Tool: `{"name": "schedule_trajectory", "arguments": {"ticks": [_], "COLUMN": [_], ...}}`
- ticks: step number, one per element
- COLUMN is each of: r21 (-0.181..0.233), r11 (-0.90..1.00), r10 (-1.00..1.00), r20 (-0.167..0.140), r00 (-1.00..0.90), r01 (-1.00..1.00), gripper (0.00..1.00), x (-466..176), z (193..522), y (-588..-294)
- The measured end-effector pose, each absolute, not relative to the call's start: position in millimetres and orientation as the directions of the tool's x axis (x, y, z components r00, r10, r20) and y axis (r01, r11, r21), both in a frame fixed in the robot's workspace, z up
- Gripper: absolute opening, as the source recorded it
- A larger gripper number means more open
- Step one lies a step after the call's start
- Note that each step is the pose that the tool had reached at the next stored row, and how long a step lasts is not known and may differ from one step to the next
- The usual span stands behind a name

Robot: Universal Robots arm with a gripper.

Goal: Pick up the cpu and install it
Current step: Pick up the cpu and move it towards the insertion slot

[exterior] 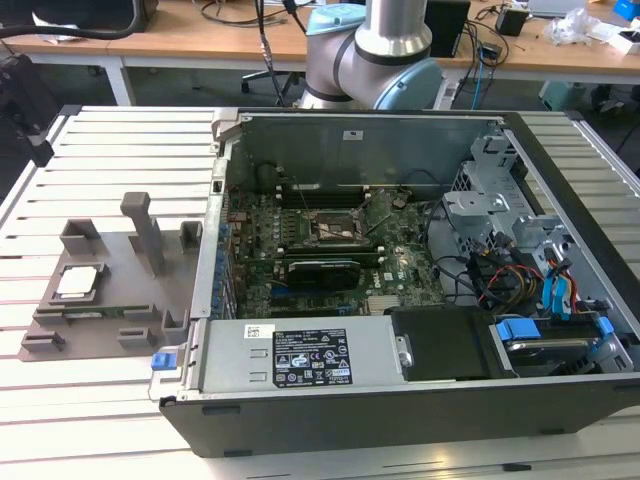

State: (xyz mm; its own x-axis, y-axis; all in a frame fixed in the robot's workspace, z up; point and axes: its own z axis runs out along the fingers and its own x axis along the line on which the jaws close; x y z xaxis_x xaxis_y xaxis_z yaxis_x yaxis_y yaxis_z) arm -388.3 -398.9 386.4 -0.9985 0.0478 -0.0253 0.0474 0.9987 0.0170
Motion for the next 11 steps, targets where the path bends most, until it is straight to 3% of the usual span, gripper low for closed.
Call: {"name": "schedule_trajectory", "arguments": {"ticks": [11], "r21": [0.017], "r11": [0.999], "r10": [0.048], "r20": [-0.025], "r00": [-0.999], "r01": [0.047], "gripper": [0.84], "x": [-388.3], "z": [381.9], "y": [-398.9]}}
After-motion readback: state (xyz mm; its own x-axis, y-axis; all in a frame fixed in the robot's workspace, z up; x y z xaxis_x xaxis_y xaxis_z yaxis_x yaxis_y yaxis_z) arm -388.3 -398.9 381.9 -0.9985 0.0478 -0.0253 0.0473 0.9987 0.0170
